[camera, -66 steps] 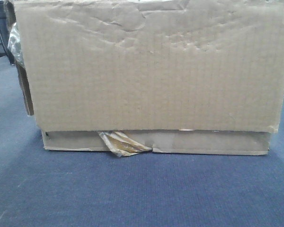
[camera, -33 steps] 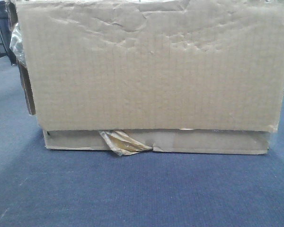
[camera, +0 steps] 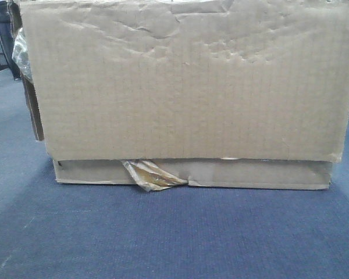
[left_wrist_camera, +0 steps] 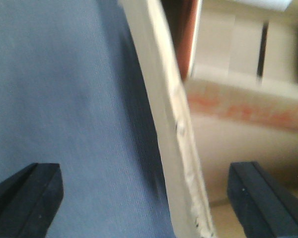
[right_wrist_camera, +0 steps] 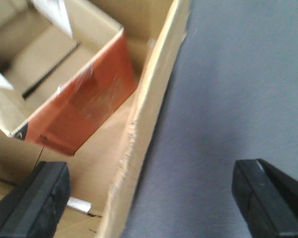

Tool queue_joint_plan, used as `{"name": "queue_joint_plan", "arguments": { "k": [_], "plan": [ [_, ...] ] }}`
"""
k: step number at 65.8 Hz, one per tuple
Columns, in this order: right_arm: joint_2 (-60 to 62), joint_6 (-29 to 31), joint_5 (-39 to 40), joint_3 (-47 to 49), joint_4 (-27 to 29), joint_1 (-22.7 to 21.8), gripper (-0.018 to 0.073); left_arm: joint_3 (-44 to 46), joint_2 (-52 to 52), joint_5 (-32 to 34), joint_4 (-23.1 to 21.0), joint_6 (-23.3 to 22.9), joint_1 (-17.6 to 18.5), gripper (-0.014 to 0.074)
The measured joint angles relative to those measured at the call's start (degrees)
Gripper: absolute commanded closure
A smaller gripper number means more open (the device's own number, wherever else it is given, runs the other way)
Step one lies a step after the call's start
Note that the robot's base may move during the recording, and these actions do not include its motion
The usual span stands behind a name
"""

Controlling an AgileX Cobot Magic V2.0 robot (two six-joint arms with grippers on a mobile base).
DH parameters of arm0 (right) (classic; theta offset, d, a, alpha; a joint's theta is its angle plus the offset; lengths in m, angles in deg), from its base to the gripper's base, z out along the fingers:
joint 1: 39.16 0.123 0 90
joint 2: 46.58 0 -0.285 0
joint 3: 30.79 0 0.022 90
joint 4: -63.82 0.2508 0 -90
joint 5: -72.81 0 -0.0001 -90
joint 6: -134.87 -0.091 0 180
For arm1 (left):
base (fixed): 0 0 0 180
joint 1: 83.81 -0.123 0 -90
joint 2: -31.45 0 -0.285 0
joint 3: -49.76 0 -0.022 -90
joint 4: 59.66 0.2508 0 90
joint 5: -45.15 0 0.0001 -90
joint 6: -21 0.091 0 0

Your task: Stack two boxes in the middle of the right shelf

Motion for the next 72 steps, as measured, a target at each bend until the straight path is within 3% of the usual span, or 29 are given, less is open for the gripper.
{"name": "queue_joint_plan", "arguments": {
  "k": [14,46,51,57,62,69,72],
  "plan": [
    [-7.2,0.0,0.0,0.0,0.8,0.9,0.0,-6.4,0.0,0.8,-4.2,0.0,0.0,0.0026],
    [-15.7,0.0,0.0,0.0,0.8,0.9,0.0002,-8.6,-2.3,3.9,-4.6,0.1,0.0,0.0026],
    [-16.4,0.0,0.0,0.0,0.8,0.9,0.0043,-8.6,-3.3,4.0,-4.6,0.1,0.0,0.0026],
    [-16.9,0.0,0.0,0.0,0.8,0.9,0.0186,-8.7,-3.7,4.3,-4.6,0.1,0.0,0.0041],
    [-17.0,0.0,0.0,0.1,0.8,0.9,0.0379,-8.7,-3.8,4.4,-4.6,0.1,0.0,0.0105],
    [-17.0,0.0,-0.3,0.2,1.4,0.9,0.0665,-8.3,-3.9,4.7,-4.6,0.1,0.0,0.0316],
    [-17.0,0.0,-0.4,0.2,1.4,1.0,0.0726,-7.8,-3.9,4.7,-4.6,0.1,0.0,0.0428]
  ]
}}
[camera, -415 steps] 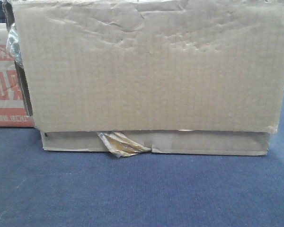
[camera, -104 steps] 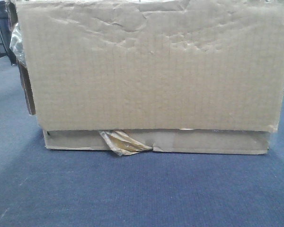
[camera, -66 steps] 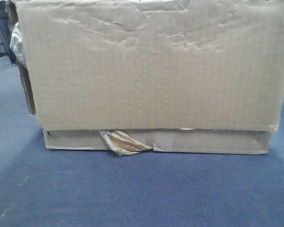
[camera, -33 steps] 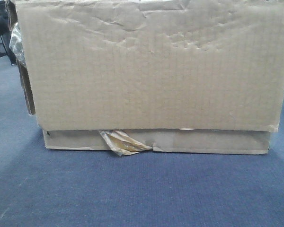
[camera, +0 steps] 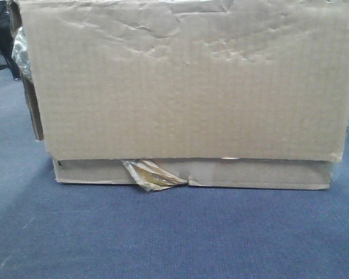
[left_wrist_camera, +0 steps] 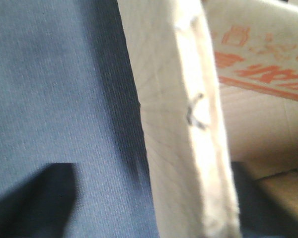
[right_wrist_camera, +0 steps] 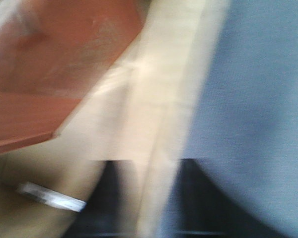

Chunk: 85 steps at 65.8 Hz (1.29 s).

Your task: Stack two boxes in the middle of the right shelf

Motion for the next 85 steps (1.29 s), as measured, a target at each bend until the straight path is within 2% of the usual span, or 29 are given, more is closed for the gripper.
{"name": "queue_joint_plan", "arguments": {
  "k": [7,36,56,85],
  "plan": [
    [0.0,-0.1,0.0,0.0,0.0,0.0,0.0712,1.0,-0.1,0.3,-1.9,0.0,0.0,0.071],
    [1.7,-0.7,0.3,0.0,0.5,0.0,0.0712,3.8,0.4,-1.2,-1.1,0.0,0.1,0.0708],
    [10.1,-1.0,2.6,0.6,0.5,0.0,0.0712,5.5,8.0,-0.3,-1.1,0.0,0.1,0.0708],
    [18.1,-1.0,3.7,16.1,1.1,0.2,0.0712,9.5,22.4,7.3,-1.0,0.0,0.1,0.0708]
  ]
}}
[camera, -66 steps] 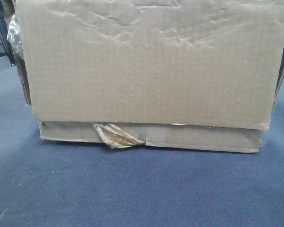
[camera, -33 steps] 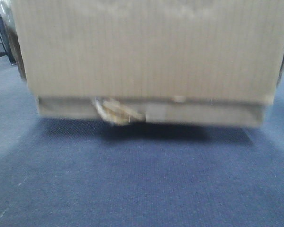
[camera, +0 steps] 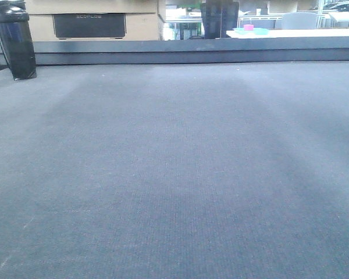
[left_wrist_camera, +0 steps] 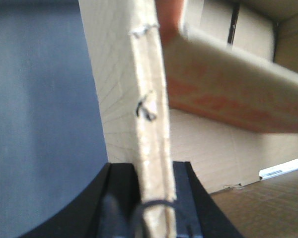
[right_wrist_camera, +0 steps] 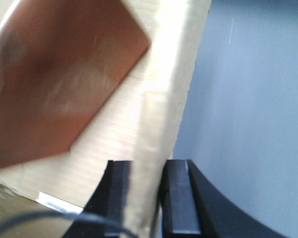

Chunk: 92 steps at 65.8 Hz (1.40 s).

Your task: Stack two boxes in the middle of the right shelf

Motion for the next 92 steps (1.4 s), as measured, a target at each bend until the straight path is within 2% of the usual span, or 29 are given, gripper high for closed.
{"name": "queue_joint_plan", "arguments": {
  "k": [92],
  "plan": [
    [1.1,0.0,-0.4,2.1,0.2,0.0,0.0712,0.1,1.7,4.5,-0.4,0.0,0.0,0.0708]
  ]
}}
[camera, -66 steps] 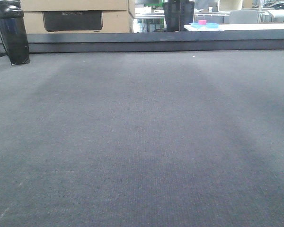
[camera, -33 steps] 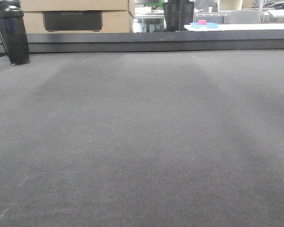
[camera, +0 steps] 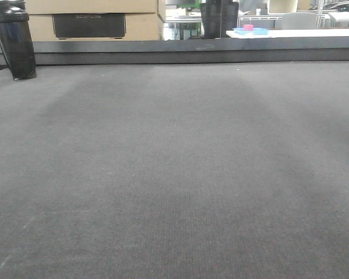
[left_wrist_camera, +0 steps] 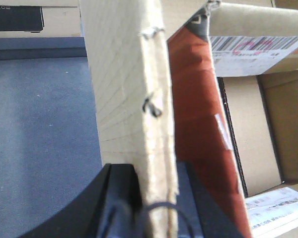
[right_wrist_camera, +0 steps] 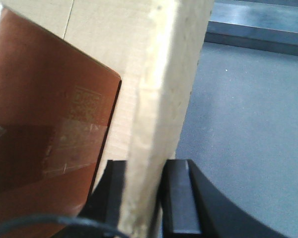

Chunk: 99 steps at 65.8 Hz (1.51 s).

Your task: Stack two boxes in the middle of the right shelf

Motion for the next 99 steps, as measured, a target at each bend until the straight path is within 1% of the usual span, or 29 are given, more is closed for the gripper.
{"name": "queue_joint_plan", "arguments": {
  "k": [99],
  "plan": [
    [-0.1,0.0,0.1,0.0,0.0,0.0,0.0712,0.0,0.0,0.2,0.0,0.0,0.0,0.0708]
  ]
}}
